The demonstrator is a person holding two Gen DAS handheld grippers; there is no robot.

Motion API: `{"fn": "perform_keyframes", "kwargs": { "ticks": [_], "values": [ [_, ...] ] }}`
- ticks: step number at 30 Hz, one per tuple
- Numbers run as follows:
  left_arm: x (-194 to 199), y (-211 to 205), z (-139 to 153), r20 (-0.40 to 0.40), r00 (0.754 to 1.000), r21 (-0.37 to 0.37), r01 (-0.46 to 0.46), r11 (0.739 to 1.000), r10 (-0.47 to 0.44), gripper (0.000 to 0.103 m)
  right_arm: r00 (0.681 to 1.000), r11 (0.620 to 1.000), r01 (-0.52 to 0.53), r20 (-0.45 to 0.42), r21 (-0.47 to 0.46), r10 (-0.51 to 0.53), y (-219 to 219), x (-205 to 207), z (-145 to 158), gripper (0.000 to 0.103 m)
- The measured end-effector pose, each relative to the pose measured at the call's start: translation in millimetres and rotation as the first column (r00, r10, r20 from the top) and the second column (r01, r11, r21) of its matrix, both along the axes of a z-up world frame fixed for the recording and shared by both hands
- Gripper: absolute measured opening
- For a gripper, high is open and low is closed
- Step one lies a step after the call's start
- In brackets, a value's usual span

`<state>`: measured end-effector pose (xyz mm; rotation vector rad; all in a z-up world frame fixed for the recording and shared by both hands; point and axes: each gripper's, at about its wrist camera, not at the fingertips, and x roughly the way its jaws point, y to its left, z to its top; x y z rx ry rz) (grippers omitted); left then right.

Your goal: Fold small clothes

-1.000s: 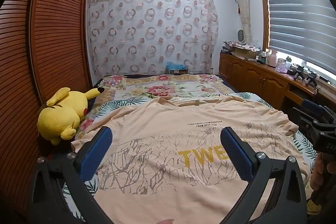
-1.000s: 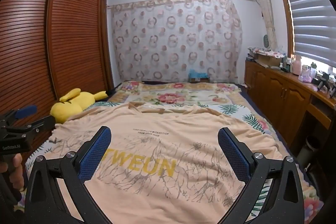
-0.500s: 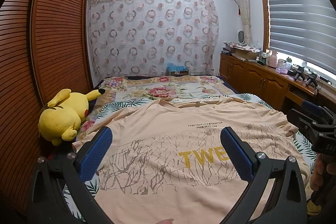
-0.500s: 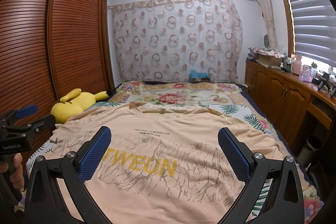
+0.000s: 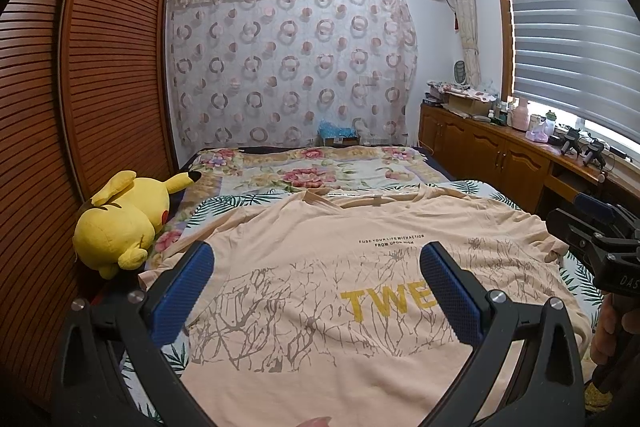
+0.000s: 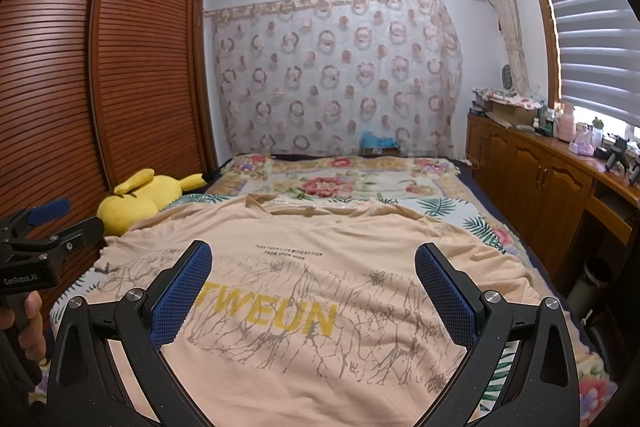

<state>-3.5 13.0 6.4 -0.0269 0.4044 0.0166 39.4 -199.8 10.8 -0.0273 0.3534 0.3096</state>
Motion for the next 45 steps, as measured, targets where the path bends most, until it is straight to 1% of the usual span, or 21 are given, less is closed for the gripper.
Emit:
{"fn": "perform_keyframes", "kwargs": {
  "ticks": [35,36,38,43,44,45],
  "values": [
    [-1.1,0.4,-0.5,0.003,1.000,0.003,0.001,1.000,-0.001,0.103,1.000,1.000,-0.002,-0.001,0.003,0.002,-2.3,-1.2,-0.4,0.103],
    [-1.3,1.1,-0.3,0.002,1.000,0.002,0.001,1.000,-0.001,0.103,1.000,1.000,-0.003,-0.001,0.003,0.003,-2.6,-1.1,-0.7,0.103],
    [-0.1,1.9,1.4,-0.002,1.000,0.000,0.001,1.000,-0.001,0.103,1.000,1.000,-0.005,-0.003,0.002,0.005,10.1,-6.2,-1.4,0.103],
    [3.5,9.9,0.8,-0.026,1.000,-0.003,-0.006,1.000,0.006,0.103,0.999,1.000,-0.022,-0.023,-0.001,0.022,13.5,3.5,-11.4,0.103],
    [4.5,13.4,-0.8,-0.035,0.999,-0.004,-0.007,1.000,0.007,0.103,0.999,1.000,-0.027,-0.028,-0.001,0.027,13.5,-0.1,-7.2,0.103],
    [5.5,17.0,-1.4,-0.040,0.999,-0.004,-0.010,1.000,0.010,0.103,0.999,1.000,-0.031,-0.035,-0.003,0.031,13.1,2.1,-9.9,0.103]
  ]
}}
